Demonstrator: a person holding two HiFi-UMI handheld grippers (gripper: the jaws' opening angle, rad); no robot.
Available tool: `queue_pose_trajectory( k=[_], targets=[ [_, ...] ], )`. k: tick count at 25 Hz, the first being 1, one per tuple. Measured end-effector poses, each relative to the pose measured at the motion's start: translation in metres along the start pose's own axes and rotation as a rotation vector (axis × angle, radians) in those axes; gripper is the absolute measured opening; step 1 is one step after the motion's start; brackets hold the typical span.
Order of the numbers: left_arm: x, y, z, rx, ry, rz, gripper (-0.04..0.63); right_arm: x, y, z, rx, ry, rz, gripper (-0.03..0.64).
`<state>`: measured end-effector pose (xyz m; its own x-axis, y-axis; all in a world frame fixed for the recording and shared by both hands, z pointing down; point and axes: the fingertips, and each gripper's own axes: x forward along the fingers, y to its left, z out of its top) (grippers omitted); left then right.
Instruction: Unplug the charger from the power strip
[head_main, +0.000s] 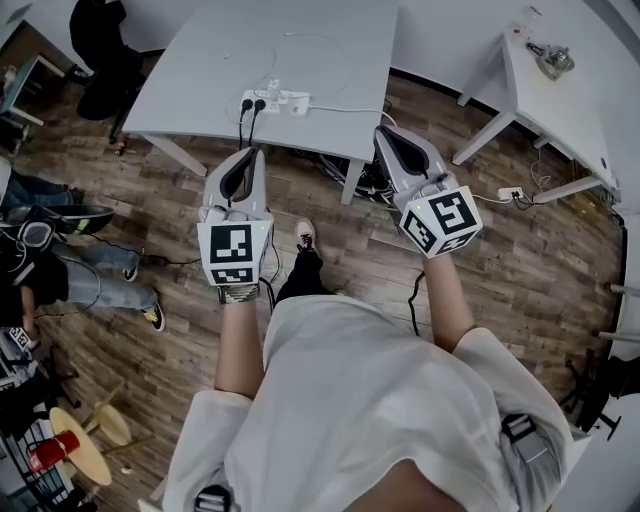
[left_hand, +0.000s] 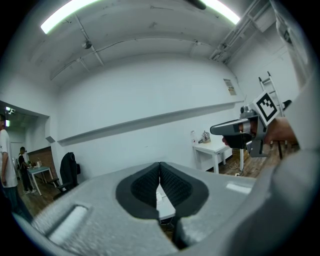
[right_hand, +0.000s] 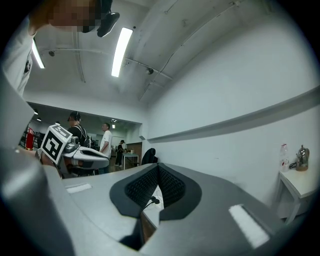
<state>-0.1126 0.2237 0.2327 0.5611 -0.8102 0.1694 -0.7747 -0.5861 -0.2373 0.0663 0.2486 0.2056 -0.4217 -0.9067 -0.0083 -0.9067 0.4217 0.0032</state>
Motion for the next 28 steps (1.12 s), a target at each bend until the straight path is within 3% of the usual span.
queue_pose_trajectory(
  k=[8, 28],
  targets=[
    [0.062, 0.022, -0.015, -0.014, 0.007, -0.020, 0.003, 0.051, -0.033, -0.013, -0.021, 0.000, 0.003, 0.002],
    [0.226, 0.126, -0.048, -0.050, 0.083, -0.091, 0.005, 0.255, -0.096, -0.043, 0.013, 0.063, 0.048, 0.003]
  ],
)
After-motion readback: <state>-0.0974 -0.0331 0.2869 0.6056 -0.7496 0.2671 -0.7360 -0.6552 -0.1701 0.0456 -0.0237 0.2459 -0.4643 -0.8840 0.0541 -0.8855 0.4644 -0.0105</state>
